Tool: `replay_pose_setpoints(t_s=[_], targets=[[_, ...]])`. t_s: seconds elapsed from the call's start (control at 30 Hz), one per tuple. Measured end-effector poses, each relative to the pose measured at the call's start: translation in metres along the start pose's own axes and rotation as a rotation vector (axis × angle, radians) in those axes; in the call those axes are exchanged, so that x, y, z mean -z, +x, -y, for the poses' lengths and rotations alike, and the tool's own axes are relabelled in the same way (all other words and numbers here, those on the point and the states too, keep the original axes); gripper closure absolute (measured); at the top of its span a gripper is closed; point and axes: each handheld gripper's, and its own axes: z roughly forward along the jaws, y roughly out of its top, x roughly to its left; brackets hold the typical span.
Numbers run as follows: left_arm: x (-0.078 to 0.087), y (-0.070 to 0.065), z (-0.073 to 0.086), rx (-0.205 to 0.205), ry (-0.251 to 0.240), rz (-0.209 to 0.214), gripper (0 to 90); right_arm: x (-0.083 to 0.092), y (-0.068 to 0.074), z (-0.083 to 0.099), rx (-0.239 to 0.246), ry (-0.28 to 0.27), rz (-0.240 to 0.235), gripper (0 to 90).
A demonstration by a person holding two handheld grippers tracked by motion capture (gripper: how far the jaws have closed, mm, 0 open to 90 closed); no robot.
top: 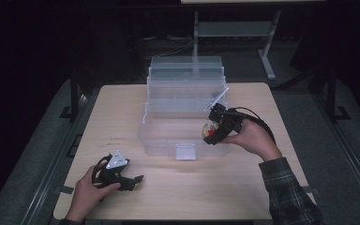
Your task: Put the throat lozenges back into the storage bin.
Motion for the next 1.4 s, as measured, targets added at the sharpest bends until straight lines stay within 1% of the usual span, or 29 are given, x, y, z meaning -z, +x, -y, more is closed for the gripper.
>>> replay_pose_setpoints(t_s=[0.17, 0.23, 0.53, 0.73, 0.93, 1.03, 1.27, 1.4], targets=[[0.0, 0.0, 0.0, 0.0, 0.0, 0.0, 12.3, -0.002, -0.009, -0.001, -0.019, 0.003, 0.016, 19.7], [0.0, 0.0, 0.0, 0.0, 0.0, 0.0, 12.3, -0.002, -0.012, -0.001, -0.028, 0.012, 0.022, 19.7], [0.0, 0.0, 0.0, 0.0, 0.0, 0.0, 12.3, -0.008, -0.026, 0.003, -0.063, 0.028, 0.039, 19.7], [0.0, 0.0, 0.0, 0.001, 0.001, 0.001, 12.3, -0.011, -0.031, 0.005, -0.078, 0.045, 0.05, 19.7], [0.0, 0.0, 0.0, 0.0, 0.002, 0.001, 12.3, -0.013, -0.034, 0.006, -0.081, 0.053, 0.057, 19.7], [0.0, 0.0, 0.0, 0.0, 0.002, 0.001, 12.3, -0.015, -0.035, 0.006, -0.088, 0.057, 0.053, 19.6], [0.0, 0.0, 0.0, 0.0, 0.002, 0.001, 12.3, -0.018, -0.035, 0.007, -0.085, 0.07, 0.052, 19.6], [0.0, 0.0, 0.0, 0.0, 0.002, 0.001, 12.3, -0.022, -0.036, 0.009, -0.087, 0.075, 0.042, 19.5]])
